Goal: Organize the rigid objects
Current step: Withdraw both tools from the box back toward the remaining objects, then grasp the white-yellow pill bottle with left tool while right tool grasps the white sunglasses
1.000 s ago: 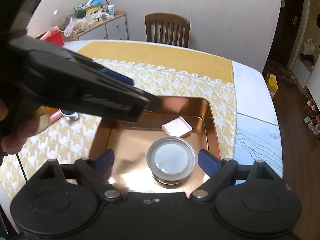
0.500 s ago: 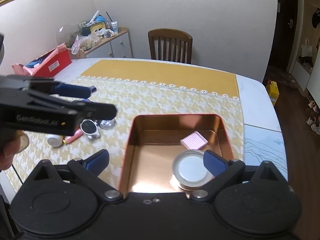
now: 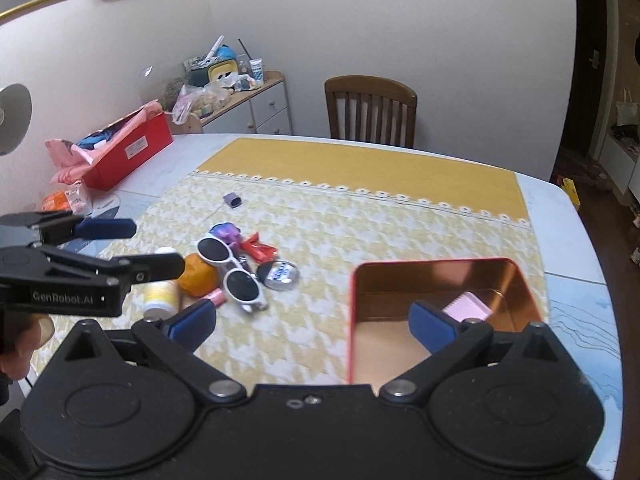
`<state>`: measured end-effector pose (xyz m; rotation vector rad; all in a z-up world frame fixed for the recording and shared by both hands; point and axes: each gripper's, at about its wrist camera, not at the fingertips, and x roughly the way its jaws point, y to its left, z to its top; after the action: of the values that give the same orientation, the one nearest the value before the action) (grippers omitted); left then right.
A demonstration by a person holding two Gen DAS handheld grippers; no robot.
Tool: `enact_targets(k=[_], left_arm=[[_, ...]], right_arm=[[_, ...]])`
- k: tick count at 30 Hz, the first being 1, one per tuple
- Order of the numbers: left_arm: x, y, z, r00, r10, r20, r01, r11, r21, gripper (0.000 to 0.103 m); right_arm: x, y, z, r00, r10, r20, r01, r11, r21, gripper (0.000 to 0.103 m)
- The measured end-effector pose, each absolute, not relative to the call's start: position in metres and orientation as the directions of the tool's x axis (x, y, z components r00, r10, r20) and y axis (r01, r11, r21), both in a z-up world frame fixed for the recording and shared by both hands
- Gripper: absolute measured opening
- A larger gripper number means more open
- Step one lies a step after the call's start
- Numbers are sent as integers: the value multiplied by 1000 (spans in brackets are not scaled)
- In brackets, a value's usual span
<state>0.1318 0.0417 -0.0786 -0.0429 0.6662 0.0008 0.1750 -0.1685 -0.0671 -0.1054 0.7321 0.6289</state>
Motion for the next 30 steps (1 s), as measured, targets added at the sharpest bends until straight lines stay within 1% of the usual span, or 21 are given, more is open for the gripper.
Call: enact_targets(k=[5,11,15,17,21,24,26,30], left_arm=[[129,70,-96,756,17,-654,-78,995,-64,85],[131,89,-121,715,54,-697,-120,992,-46,85],[136,99,-134,685,43,-727,-133,989,-67,85],[138,104,-136,684,34,-729,-139,987,-84,85],[150,105,-142,663,26,-749,-132,988,-83,85],[157,106,-147,647,36,-762,-144,987,-75,85],[161,107,-150,641,38,-767,-148,986,-74,85],[167,107,-156,620,41,-784,-145,987,-64,85]], right_arm=[[178,-139,-73,561,490,-668,-564,816,125,103],[192,-104,-88,524,489,-697,-569,810,140,103],[205,-81,-102,492,481,-726,-582,802,137,103],[210,-71,-109,477,473,-741,-597,793,122,103],[220,-56,-120,460,450,-766,-608,788,97,102],[229,-46,-127,443,443,-779,-614,784,97,101],[234,-40,-132,431,435,-790,-620,779,91,96],[244,-32,-142,409,427,-807,-623,777,95,93]])
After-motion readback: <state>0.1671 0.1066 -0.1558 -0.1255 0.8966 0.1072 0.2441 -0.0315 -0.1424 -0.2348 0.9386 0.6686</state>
